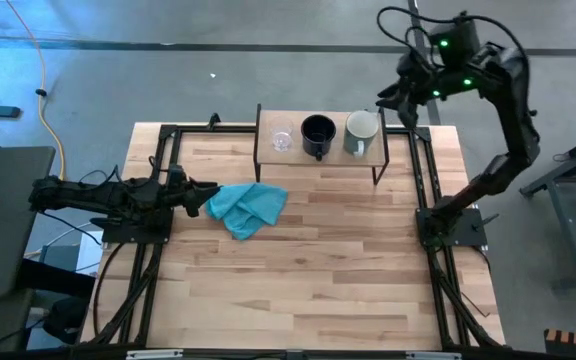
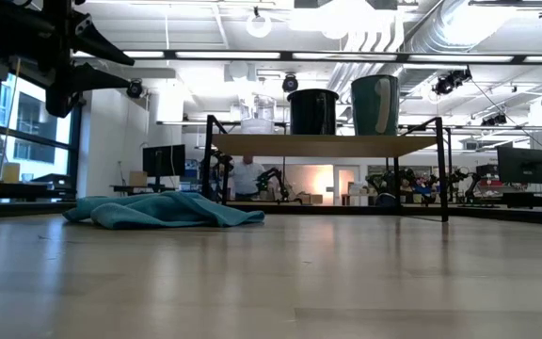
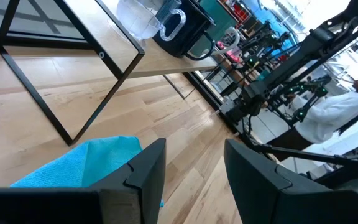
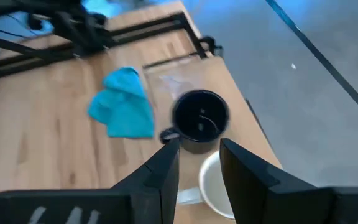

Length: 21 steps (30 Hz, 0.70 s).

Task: Stack small to large cups/mugs on shelf
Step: Return to Home Position

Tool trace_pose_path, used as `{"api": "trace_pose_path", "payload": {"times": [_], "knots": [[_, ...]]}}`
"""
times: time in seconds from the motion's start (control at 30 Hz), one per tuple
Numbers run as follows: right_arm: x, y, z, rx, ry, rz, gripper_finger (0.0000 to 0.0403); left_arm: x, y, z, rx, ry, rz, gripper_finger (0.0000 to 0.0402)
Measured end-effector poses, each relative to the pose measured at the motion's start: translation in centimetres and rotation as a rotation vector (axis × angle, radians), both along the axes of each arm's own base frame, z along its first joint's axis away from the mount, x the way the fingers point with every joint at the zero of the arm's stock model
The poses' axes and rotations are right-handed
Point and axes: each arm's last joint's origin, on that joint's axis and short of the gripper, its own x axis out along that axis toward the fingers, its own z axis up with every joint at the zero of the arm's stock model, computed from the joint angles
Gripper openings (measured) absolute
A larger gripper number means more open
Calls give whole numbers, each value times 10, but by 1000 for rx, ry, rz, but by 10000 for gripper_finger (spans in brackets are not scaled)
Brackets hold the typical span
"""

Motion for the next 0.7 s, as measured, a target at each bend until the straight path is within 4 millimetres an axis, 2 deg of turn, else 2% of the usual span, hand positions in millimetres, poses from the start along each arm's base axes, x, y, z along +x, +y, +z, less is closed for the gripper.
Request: {"api": "trace_pose_path", "payload": {"times": [0.4, 0.7], "knots": [[-32, 57, 32, -67, -236, 162, 108, 0, 0, 0, -6, -4, -2, 152], [-47, 85, 39, -63, -298, 234, 108, 0, 0, 0, -6, -4, -2, 152]]}}
